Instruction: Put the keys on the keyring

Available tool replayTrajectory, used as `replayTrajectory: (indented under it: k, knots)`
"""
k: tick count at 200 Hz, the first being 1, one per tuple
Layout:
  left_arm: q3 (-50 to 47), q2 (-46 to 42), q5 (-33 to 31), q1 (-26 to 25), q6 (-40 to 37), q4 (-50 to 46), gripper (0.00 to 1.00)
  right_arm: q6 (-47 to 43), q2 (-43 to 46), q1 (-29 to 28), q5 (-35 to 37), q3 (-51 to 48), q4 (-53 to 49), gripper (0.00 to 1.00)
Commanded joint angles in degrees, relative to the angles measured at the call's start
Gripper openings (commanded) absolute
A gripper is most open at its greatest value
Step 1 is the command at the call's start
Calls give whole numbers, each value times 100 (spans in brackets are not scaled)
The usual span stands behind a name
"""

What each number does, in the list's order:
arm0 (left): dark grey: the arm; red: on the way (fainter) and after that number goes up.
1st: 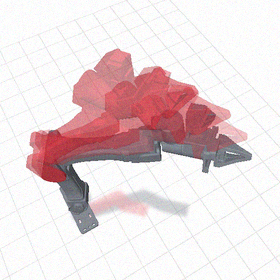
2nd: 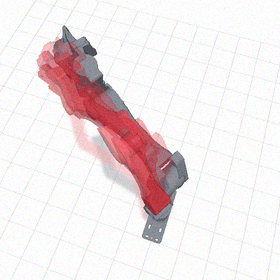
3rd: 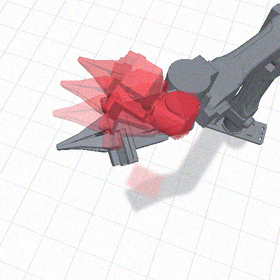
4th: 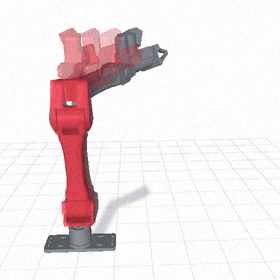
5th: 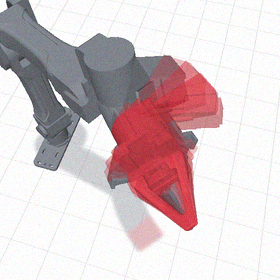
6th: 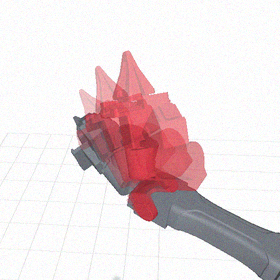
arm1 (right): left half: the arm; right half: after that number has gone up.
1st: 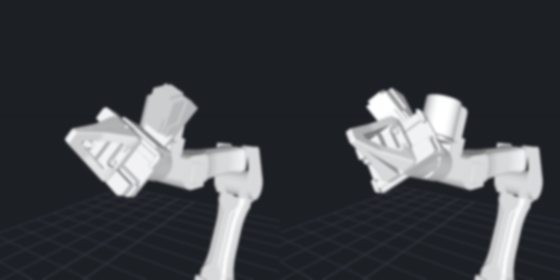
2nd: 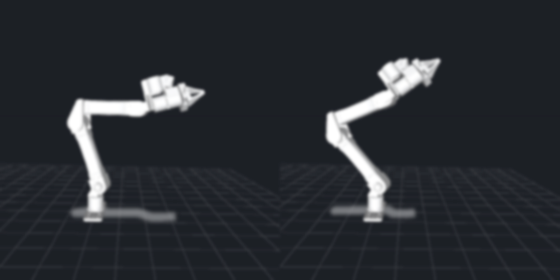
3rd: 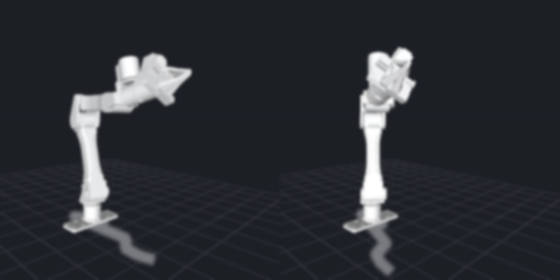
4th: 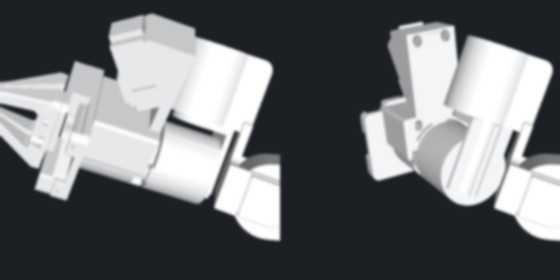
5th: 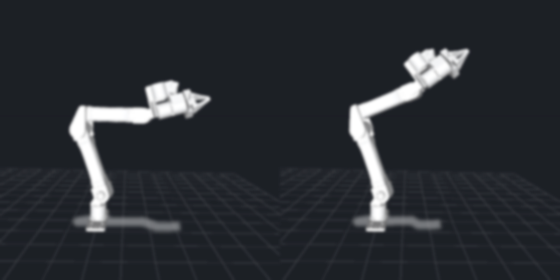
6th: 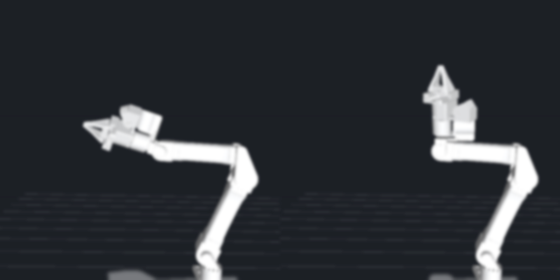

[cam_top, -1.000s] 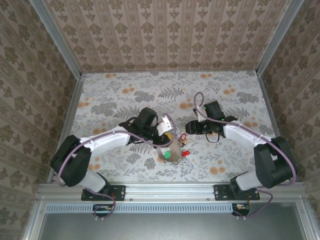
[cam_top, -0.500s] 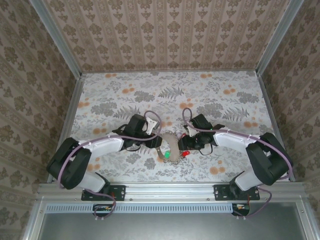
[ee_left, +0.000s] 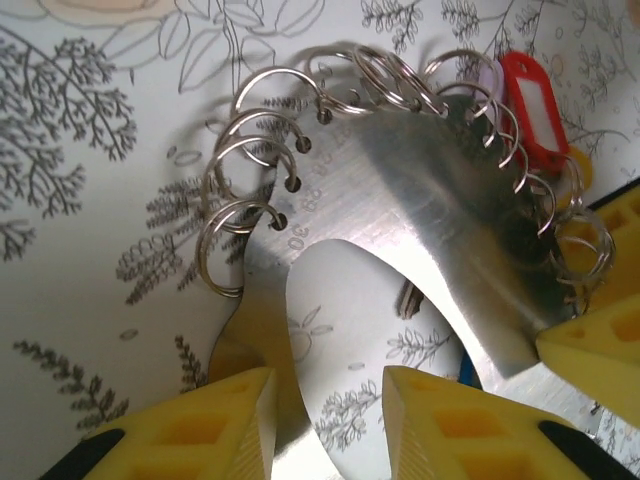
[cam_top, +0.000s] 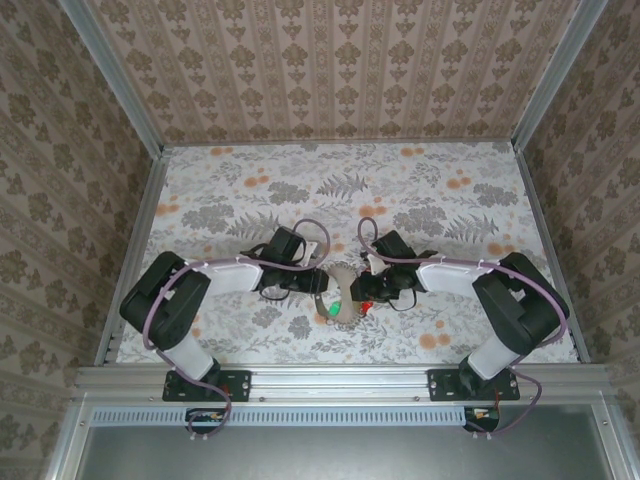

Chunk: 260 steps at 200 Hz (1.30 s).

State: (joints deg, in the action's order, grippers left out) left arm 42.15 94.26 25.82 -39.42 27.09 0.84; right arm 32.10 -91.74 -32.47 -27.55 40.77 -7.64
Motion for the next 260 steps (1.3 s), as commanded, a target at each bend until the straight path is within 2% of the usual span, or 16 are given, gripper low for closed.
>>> replayTrajectory:
  k: [1, 71, 100, 114, 141, 163, 193, 223, 229, 232, 239, 241, 243, 244, 260]
  knots:
    - [296, 250, 229, 56, 141, 119, 33, 163, -142, -31, -109, 64, 235, 29]
    - [1230, 1124, 396, 295, -183, 155, 31, 920, -328, -31, 45, 125, 1303, 27]
    - [1292, 822, 347, 540, -402, 103, 31, 947, -155, -31, 57, 120, 1556, 31]
    - [1300, 494, 213, 648, -540, -19, 31, 777, 17, -31, 228, 166, 1234, 38]
    - [1079, -270, -330, 801, -815, -57, 32, 449, 638, -7, 1171, 94, 344, 45]
    - [726, -987, -912, 856, -1044, 19, 33, 60, 1553, 19, 2222, 78, -449, 50]
    - [283, -1822, -1692, 922, -1229, 108, 37, -539, 3010, 65, 4145, -104, -918, 67]
    - [-239, -2526, -2291, 1017, -1385, 493, 41, -1483, 4291, 92, 5594, -696, -374, 94]
    - [-324, -2654, -2443, 1036, -1420, 517, 44, -1754, 4522, 99, 5844, -842, -178, 99]
    - [-363, -2737, -2514, 1060, -1436, 522, 49, -1909, 4619, 100, 5955, -925, -86, 99]
    - [-458, -2903, -2686, 1094, -1483, 537, 69, -2250, 4826, 124, 6199, -1113, 187, 99]
    - [-485, -2957, -2742, 1101, -1504, 533, 79, -2328, 4888, 130, 6248, -1172, 244, 100]
    - [-512, -3008, -2787, 1113, -1518, 531, 94, -2400, 4932, 139, 6307, -1220, 309, 100]
    - [-518, -3031, -2808, 1126, -1529, 531, 97, -2458, 4966, 146, 6333, -1247, 352, 100]
    - [-727, -3421, -3060, 1268, -1739, 498, 100, -3039, 5273, 306, 6613, -1597, 758, 99]
